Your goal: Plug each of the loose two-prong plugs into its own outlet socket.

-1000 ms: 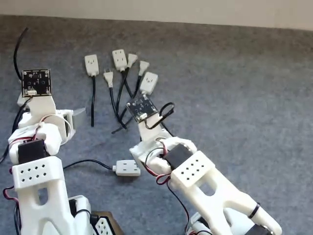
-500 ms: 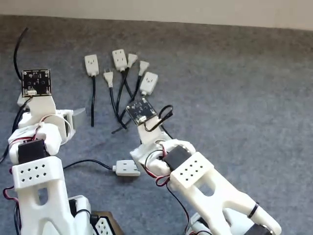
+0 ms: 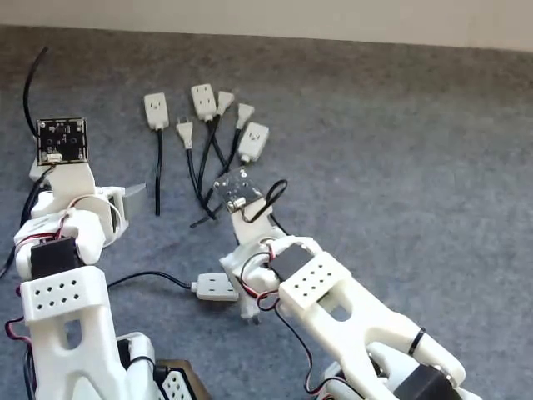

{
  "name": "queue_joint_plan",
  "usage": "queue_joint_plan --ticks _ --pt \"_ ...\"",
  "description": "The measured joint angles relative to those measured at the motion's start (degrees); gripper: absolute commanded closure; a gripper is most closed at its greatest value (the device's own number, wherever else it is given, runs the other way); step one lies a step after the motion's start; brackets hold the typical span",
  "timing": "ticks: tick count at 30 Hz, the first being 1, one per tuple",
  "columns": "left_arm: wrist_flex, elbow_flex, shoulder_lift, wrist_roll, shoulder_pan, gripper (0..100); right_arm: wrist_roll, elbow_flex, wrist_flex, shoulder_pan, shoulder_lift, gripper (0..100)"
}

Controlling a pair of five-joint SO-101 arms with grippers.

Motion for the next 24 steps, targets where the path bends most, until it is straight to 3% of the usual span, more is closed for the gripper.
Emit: queue_joint_plan --ticks 8,16,19,24 --pt "0.35 0.0 0.0 0.0 0.0 65 11.16 -6.51 6.59 14.15 -1.85 99.4" --pt "0.35 0.0 0.0 0.0 0.26 65 13.45 -0.44 7.56 34.46 -2.73 98.8" --pt "0.35 0.0 0.0 0.0 0.26 65 16.97 0.26 7.91 40.09 -2.73 90.3" --pt "0.35 0.0 0.0 0.0 0.26 65 21.89 1.32 11.96 42.81 -2.73 75.4"
